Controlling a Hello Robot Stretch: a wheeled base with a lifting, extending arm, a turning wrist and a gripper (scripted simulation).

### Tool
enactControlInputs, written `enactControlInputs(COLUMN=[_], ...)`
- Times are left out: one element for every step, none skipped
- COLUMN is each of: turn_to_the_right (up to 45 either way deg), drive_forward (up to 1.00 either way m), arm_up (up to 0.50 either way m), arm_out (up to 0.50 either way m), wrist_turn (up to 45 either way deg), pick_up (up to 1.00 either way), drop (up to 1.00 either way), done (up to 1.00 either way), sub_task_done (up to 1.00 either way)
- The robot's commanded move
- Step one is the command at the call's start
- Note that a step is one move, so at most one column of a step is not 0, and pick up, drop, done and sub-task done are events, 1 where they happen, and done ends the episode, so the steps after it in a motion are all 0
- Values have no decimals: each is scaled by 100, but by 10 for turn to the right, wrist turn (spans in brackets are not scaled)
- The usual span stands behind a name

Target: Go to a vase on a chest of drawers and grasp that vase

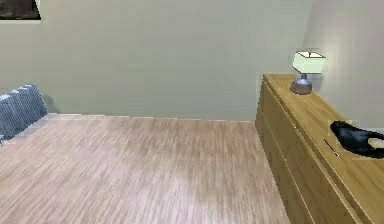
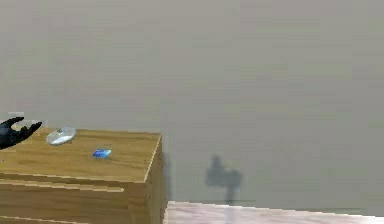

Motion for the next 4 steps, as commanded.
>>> enactControlInputs(turn_to_the_right=[0,-210,450,450], drive_forward=[30,0,0,0], arm_up=[0,0,0,0], arm_out=[0,0,0,0], wrist_turn=[0,0,0,0], pick_up=[0,0,0,0], drop=[0,0,0,0], done=[0,0,0,0], sub_task_done=[0,0,0,0])
